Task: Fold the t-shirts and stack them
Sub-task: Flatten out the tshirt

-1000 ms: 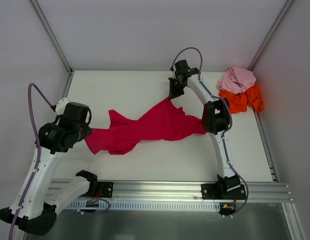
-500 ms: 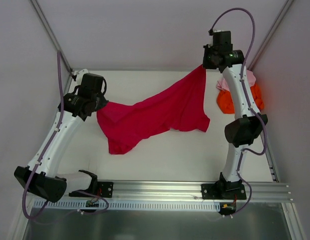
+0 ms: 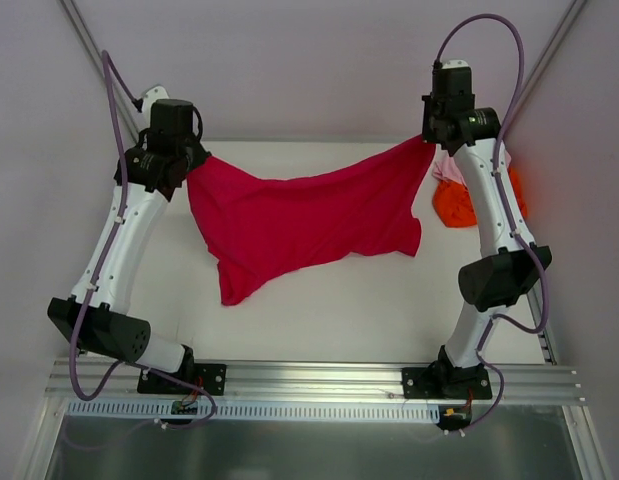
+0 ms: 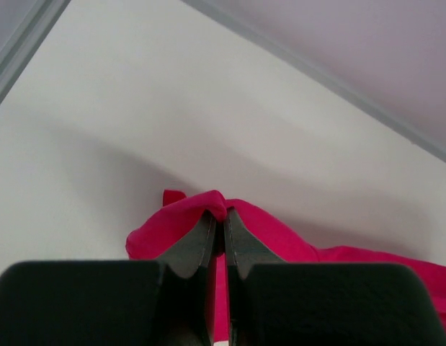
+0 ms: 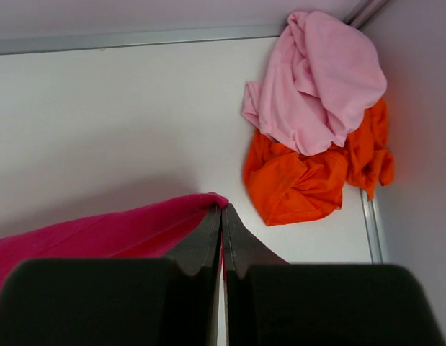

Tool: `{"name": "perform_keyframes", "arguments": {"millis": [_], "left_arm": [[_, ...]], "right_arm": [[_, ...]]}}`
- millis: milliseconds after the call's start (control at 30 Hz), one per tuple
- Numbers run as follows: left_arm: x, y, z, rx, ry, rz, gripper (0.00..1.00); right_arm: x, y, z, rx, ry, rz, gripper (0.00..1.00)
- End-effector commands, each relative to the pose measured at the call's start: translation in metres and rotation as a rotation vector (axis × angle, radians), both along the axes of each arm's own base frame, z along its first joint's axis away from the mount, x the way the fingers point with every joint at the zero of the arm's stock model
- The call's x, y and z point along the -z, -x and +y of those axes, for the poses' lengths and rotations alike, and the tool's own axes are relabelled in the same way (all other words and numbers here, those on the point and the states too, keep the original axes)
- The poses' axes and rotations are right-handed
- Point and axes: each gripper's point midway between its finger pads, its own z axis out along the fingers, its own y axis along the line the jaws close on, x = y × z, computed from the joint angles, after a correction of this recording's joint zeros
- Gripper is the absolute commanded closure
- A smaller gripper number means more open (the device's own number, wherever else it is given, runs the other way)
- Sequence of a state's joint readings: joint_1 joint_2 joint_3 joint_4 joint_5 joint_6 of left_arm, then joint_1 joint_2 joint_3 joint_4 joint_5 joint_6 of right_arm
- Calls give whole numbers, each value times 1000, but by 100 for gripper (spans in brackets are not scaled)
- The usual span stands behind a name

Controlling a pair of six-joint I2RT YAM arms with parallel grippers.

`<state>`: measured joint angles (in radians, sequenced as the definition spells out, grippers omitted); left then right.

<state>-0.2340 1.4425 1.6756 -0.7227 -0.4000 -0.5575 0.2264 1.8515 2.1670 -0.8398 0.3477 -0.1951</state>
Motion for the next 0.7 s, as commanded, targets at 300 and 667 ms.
{"name": "perform_keyframes", "arguments": {"millis": [300,667], "left_arm": [[-65,-61,23,-57,-1,-206,100],[-110,-106,11,-21,60,-316,100]], "right_arm": [[-90,-9,-48,262,104,-300,99],[-91,-30,-25,204,0,-350,99]]}}
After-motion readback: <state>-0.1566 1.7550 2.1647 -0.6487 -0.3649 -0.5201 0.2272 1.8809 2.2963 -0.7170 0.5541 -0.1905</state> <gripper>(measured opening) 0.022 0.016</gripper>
